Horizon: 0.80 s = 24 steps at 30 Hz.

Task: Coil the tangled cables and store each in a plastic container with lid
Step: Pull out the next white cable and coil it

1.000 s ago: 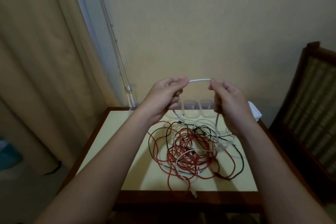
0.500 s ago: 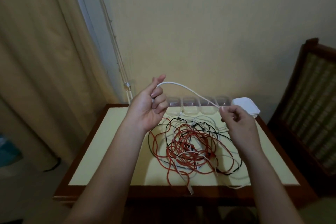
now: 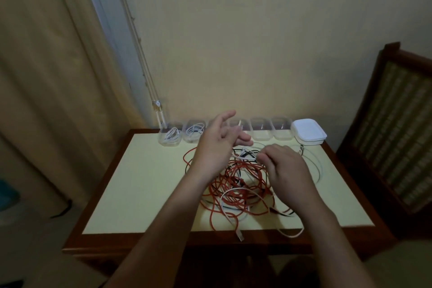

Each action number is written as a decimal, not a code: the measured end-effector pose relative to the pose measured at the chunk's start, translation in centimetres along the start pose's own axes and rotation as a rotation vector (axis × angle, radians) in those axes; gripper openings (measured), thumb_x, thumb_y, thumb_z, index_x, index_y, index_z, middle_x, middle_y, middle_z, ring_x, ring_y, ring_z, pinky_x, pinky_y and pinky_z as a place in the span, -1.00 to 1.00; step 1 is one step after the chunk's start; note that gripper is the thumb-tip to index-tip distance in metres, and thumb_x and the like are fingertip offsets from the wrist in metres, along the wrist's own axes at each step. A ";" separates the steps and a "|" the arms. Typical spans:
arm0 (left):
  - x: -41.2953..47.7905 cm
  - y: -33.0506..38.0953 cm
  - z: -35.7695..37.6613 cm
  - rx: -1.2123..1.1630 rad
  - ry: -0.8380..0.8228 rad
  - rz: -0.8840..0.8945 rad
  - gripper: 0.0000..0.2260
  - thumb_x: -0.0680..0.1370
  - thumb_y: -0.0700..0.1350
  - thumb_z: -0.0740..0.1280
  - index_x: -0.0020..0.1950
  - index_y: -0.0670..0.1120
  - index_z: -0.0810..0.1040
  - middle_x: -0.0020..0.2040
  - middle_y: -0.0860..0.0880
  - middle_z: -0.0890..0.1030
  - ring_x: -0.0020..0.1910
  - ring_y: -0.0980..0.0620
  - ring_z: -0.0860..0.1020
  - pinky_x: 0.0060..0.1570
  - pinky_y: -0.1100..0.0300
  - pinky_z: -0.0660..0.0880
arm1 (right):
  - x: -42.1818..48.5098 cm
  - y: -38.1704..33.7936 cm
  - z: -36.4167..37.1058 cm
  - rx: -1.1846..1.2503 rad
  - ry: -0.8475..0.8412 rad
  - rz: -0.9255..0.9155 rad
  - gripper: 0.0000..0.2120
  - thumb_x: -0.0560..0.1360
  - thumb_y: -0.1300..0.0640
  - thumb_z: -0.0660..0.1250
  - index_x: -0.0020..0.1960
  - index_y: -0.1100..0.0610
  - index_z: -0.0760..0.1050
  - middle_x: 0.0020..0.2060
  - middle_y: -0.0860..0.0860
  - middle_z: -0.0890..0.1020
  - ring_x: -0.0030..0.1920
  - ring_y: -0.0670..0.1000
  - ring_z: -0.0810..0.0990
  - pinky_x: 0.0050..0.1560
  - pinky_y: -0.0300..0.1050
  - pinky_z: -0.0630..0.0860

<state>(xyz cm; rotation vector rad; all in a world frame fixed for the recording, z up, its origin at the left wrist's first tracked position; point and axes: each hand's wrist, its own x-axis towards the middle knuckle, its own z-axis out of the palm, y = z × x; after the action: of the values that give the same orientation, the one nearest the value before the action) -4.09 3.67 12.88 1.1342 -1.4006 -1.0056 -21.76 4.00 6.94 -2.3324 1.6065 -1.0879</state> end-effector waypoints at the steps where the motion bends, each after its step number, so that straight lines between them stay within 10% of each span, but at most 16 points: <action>1: -0.1 -0.1 0.2 0.048 -0.020 0.013 -0.67 0.69 -0.16 0.22 0.46 -0.01 0.36 -0.14 -0.04 0.70 -0.10 0.05 0.70 0.17 0.11 0.55 | 0.1 -0.7 -0.3 0.040 0.026 -0.041 -0.79 0.61 -0.04 0.15 -0.17 -0.07 0.44 -0.30 -0.21 0.41 -0.21 -0.06 0.41 -0.16 -0.05 0.33; 5: -0.9 -0.3 0.9 0.059 -0.089 -0.054 -0.72 0.72 -0.16 0.13 0.41 0.00 0.44 -0.29 0.07 0.53 -0.43 0.10 0.46 -0.37 0.27 0.46 | 0.7 -2.8 -1.6 0.186 0.130 -0.077 -0.81 0.64 0.09 0.29 -0.15 0.06 0.52 -0.30 -0.13 0.54 -0.27 -0.08 0.48 -0.26 -0.17 0.33; 10: -1.0 -0.3 1.0 -0.353 -0.140 -0.290 -0.70 0.71 -0.21 0.08 0.36 -0.10 0.51 -0.44 0.05 0.31 -0.55 0.14 0.18 -0.57 0.29 0.11 | 1.4 -3.6 -1.5 0.313 0.163 0.043 -0.88 0.59 0.02 0.38 -0.10 0.02 0.54 -0.24 -0.17 0.57 -0.22 -0.18 0.51 -0.24 -0.36 0.30; 16: -1.5 0.8 -0.2 -0.829 -0.287 -0.435 -0.57 0.54 -0.28 0.14 0.40 -0.23 0.45 -0.37 0.03 0.28 -0.62 0.21 0.14 -0.59 0.33 -0.02 | 1.5 -3.0 -1.9 0.395 0.179 0.052 -0.68 0.68 0.00 0.19 -0.12 0.11 0.59 -0.28 -0.07 0.60 -0.21 -0.09 0.56 -0.20 -0.18 0.42; 24: -1.9 0.7 0.4 -0.512 -0.169 -0.291 -0.66 0.72 0.02 0.12 0.30 -0.13 0.56 -0.38 0.06 0.24 -0.49 0.14 0.13 -0.53 0.27 0.07 | 1.5 -4.2 -1.5 0.365 0.136 0.106 -0.67 0.67 0.04 0.26 -0.25 0.09 0.46 -0.47 -0.08 0.47 -0.44 -0.11 0.41 -0.41 -0.28 0.23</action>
<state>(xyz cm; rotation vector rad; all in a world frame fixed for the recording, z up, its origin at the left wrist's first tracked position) -4.55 5.65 13.16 0.8926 -1.0282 -1.5927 -19.11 4.97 10.78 -1.9559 1.4085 -1.4051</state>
